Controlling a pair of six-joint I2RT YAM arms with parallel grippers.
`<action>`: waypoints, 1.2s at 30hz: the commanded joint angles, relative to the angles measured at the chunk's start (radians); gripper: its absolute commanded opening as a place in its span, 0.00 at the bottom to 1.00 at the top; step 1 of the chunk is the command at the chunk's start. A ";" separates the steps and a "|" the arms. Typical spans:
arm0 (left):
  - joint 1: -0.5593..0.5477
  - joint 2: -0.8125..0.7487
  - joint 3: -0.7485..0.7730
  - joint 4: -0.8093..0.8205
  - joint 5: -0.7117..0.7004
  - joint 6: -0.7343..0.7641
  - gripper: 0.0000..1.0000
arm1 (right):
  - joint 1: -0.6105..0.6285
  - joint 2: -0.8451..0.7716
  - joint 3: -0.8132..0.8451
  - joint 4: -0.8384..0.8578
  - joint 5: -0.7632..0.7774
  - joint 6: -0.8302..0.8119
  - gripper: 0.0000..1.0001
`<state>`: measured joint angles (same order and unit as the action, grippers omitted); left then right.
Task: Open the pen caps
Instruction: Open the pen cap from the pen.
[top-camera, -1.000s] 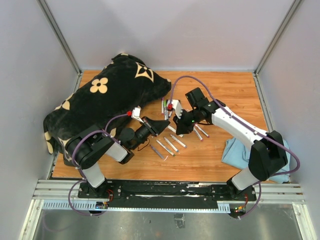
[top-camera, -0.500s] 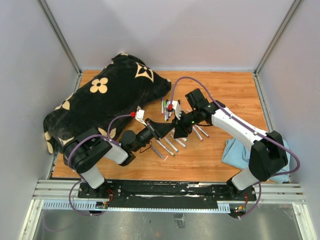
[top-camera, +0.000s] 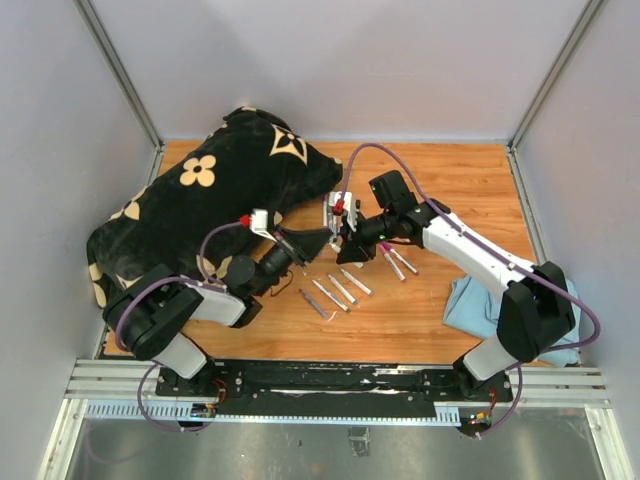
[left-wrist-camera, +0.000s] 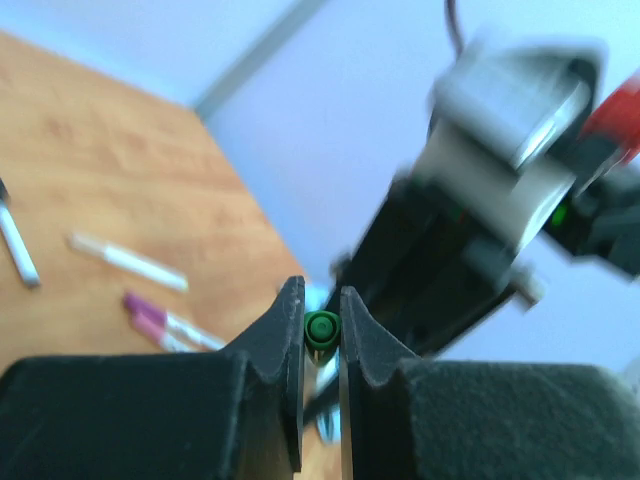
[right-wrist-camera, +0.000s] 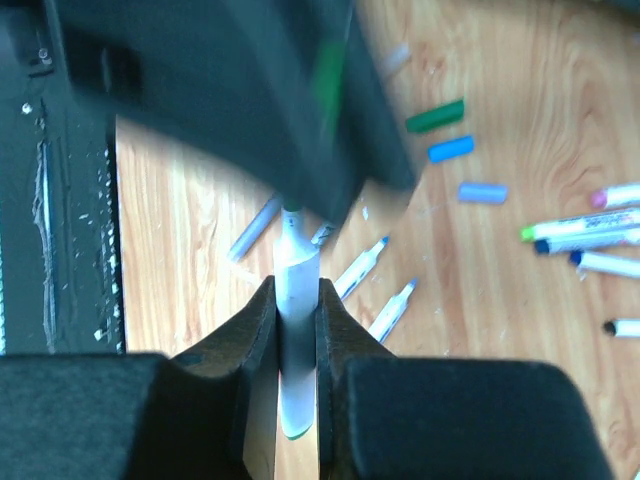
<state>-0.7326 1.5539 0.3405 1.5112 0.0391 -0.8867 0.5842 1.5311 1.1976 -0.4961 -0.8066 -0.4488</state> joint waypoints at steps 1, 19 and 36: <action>0.138 -0.127 0.066 0.124 -0.205 0.033 0.00 | 0.013 0.029 -0.014 -0.164 -0.024 -0.035 0.01; 0.170 -0.505 -0.017 -0.494 -0.102 0.109 0.00 | -0.009 0.152 -0.004 -0.099 0.429 0.076 0.04; 0.170 -0.645 -0.204 -0.666 -0.100 -0.041 0.00 | -0.019 0.297 0.017 -0.059 0.547 0.173 0.19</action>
<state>-0.5705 0.8986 0.1452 0.8532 -0.0879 -0.8886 0.5812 1.8103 1.1919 -0.5564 -0.2752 -0.3092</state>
